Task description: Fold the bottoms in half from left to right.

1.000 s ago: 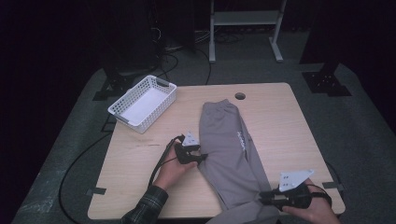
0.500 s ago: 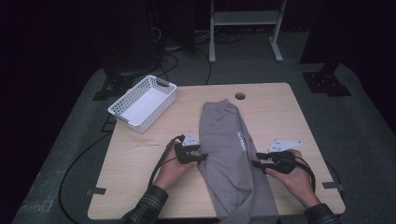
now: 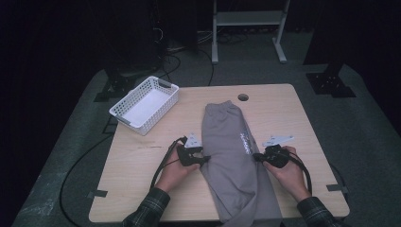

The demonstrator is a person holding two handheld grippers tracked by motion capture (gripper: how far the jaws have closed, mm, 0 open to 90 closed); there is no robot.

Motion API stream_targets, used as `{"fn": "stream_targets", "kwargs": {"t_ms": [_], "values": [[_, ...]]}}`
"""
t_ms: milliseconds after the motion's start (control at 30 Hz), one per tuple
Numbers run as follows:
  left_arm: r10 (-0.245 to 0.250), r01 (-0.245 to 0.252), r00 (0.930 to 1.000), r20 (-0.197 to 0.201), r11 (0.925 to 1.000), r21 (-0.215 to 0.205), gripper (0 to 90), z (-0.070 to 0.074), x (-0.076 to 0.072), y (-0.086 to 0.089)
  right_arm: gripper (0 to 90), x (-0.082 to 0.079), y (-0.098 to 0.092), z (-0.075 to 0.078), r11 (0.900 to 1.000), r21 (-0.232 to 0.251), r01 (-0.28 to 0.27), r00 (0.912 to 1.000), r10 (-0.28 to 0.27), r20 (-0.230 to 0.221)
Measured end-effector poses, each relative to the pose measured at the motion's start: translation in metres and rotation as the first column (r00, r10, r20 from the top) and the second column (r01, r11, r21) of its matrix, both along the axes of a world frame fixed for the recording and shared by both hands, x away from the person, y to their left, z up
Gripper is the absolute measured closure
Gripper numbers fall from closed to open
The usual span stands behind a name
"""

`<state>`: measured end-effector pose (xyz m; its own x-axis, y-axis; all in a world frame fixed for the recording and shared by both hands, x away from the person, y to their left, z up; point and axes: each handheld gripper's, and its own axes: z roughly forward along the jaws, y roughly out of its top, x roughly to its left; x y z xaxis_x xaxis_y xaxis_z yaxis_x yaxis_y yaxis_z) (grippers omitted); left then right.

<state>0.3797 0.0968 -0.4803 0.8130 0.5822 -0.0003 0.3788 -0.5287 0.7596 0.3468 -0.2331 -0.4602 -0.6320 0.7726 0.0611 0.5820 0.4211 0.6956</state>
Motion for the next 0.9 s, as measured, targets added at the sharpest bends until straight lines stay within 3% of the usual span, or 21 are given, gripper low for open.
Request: {"fn": "stream_targets", "kwargs": {"t_ms": [67,167,267,333,467,533,667,900], "values": [[-0.001,0.001,1.0000,0.000,1.0000,0.001,46.7,0.000,0.000,0.000,89.4,0.000,-0.007,0.002,1.000,-0.017,0.026,0.9996,-0.026,0.010],[0.000,0.000,1.0000,0.000,1.0000,0.000,46.7,0.000,0.000,0.000,88.9,0.003,-0.018,0.004,0.998,-0.005,0.059,0.9981,-0.059,0.017],[0.000,0.000,1.0000,0.001,1.0000,-0.001,46.7,0.000,0.000,0.000,80.0,0.005,-0.022,0.002,0.996,-0.034,0.083,0.9960,-0.081,0.038],[0.000,0.000,1.0000,0.001,1.0000,-0.008,46.7,0.000,0.000,0.000,75.1,0.004,-0.023,0.002,0.996,-0.029,0.082,0.9957,-0.081,0.045],[-0.003,0.001,0.9982,-0.060,0.9992,-0.041,48.0,0.004,0.001,-0.001,69.7,0.000,-0.018,0.007,0.999,-0.005,0.033,0.9964,-0.032,0.079],[-0.014,0.011,0.9984,-0.055,0.9980,-0.063,47.9,0.011,-0.004,-0.003,67.1,-0.004,-0.014,0.008,1.000,-0.006,0.001,0.9958,0.000,0.092],[-0.056,0.053,0.9969,-0.054,0.9968,-0.060,46.7,0.020,-0.022,-0.009,63.4,-0.011,-0.007,0.009,0.997,0.003,-0.072,0.9929,0.072,0.095],[-0.108,0.105,0.9909,-0.080,0.9938,-0.037,44.9,0.019,-0.059,-0.019,61.3,-0.026,-0.004,0.005,0.987,-0.023,-0.156,0.9850,0.157,0.070]]}}
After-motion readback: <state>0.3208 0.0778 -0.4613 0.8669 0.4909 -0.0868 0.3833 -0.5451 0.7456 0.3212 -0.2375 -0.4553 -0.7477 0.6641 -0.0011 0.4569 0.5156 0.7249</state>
